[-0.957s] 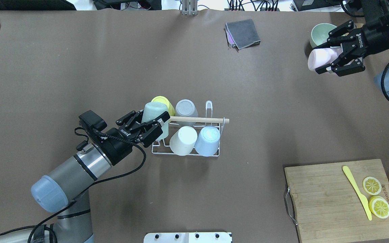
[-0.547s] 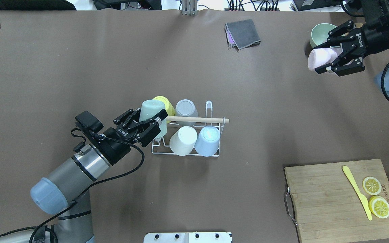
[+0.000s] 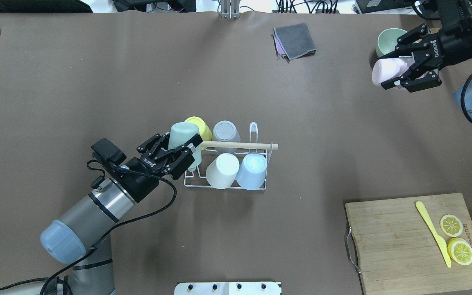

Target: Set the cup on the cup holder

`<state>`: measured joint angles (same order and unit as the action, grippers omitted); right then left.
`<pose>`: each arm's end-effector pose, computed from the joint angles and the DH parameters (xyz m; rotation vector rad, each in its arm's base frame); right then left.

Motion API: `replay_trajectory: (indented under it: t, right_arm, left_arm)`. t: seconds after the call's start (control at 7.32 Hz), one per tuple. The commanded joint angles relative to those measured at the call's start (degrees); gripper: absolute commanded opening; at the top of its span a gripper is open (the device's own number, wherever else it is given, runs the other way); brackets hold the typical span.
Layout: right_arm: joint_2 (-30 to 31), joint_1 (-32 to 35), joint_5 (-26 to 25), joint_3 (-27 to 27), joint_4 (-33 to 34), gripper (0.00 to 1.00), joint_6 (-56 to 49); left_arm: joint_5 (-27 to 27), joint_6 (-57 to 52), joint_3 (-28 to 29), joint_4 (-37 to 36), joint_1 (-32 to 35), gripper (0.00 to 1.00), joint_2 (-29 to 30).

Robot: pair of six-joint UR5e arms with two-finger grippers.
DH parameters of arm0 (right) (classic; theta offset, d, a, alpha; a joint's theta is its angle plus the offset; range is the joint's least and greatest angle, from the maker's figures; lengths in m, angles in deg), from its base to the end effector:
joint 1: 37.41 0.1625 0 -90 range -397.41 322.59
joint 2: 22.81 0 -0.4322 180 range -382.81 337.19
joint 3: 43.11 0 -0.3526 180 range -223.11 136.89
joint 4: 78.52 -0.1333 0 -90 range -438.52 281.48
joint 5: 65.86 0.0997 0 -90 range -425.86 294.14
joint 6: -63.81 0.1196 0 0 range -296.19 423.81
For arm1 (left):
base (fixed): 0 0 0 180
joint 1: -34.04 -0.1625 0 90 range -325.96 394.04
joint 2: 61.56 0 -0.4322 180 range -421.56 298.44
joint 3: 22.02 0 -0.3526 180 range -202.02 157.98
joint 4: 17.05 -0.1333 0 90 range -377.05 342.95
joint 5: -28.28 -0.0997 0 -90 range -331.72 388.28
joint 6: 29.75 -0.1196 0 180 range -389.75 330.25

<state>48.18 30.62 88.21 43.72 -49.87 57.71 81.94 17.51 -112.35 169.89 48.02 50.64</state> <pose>-0.1831 -0.5226 0.3893 1.0985 -1.1387 -1.1342 0.4590 -0.3247 0.2934 1.2603 1.5452 -0.3388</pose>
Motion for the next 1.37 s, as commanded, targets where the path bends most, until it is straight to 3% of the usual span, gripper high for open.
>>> replay_trajectory:
  t: [0.0,0.41,0.55,0.68,1.23]
  right_arm:
    - [-0.1,0.0,0.0,0.0,0.0,0.34,-0.1]
    - [-0.1,-0.1,0.0,0.0,0.0,0.34,-0.1]
    - [-0.1,-0.1,0.0,0.0,0.0,0.34,-0.1]
    - [-0.2,-0.1,0.0,0.0,0.0,0.34,0.0]
    - [-0.3,-0.2,0.1,0.0,-0.1,0.33,-0.1]
  left_arm:
    - [-2.5,-0.9,0.4,0.0,-1.3,0.00,0.0]
    - [-2.8,-0.9,1.5,0.0,-1.8,0.00,0.9]
    - [-2.8,-0.9,1.7,0.0,-1.8,0.28,1.1]
    - [-2.9,-1.0,1.7,0.1,-1.9,0.96,1.3]
    - [-3.1,-0.9,1.5,2.6,-2.3,0.98,2.3]
